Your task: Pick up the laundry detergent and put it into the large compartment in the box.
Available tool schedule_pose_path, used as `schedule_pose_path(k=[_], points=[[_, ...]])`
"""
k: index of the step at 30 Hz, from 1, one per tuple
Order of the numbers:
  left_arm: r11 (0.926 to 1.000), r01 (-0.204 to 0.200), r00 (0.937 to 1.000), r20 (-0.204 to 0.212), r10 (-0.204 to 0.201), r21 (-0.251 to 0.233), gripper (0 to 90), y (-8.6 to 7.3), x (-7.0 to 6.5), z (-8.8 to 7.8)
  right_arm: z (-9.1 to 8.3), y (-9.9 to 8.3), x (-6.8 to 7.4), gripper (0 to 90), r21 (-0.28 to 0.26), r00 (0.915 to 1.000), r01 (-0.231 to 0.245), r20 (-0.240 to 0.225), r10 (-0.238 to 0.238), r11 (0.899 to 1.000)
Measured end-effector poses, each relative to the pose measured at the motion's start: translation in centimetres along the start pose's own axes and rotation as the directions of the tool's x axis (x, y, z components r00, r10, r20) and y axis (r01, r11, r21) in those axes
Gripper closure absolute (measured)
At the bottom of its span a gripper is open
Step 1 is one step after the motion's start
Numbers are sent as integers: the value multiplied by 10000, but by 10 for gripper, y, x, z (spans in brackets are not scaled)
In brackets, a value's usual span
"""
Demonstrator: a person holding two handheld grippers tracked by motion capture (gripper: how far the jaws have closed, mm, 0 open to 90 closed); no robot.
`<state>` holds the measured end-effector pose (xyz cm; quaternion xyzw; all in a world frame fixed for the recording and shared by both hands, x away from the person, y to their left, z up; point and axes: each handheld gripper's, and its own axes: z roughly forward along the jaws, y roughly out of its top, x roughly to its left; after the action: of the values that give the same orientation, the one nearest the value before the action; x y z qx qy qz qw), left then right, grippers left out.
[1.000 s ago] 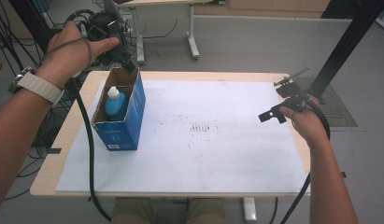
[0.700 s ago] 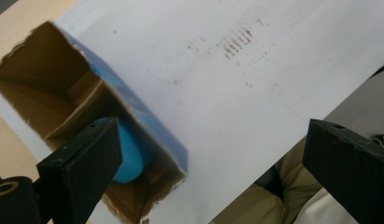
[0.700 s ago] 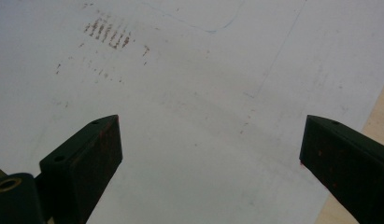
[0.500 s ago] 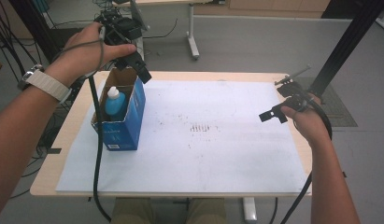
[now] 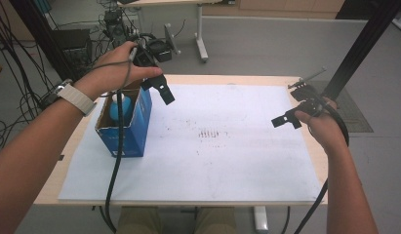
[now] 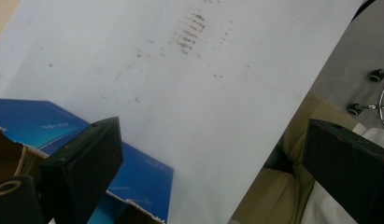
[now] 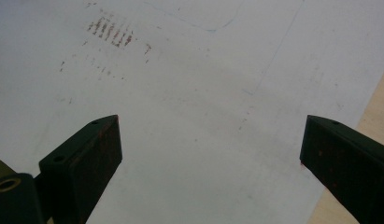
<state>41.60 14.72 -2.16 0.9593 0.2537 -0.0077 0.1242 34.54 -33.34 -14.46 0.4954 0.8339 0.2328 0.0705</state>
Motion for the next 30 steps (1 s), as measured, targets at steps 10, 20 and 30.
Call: schedule_pose_path(k=[10,20,30], points=[[9963,-843,9964,108,842,159,65,10,-7,20,2,-1,-1,54,4,10000,-24,-39,24,10000],[9886,-1463,9892,149,1459,344,83,17,-16,38,-1,-2,1,53,-19,10000,-25,-1,25,10000],[9868,-1581,9874,104,1578,341,84,17,-21,48,0,-4,1,52,-3,10000,-81,-18,81,10000]])
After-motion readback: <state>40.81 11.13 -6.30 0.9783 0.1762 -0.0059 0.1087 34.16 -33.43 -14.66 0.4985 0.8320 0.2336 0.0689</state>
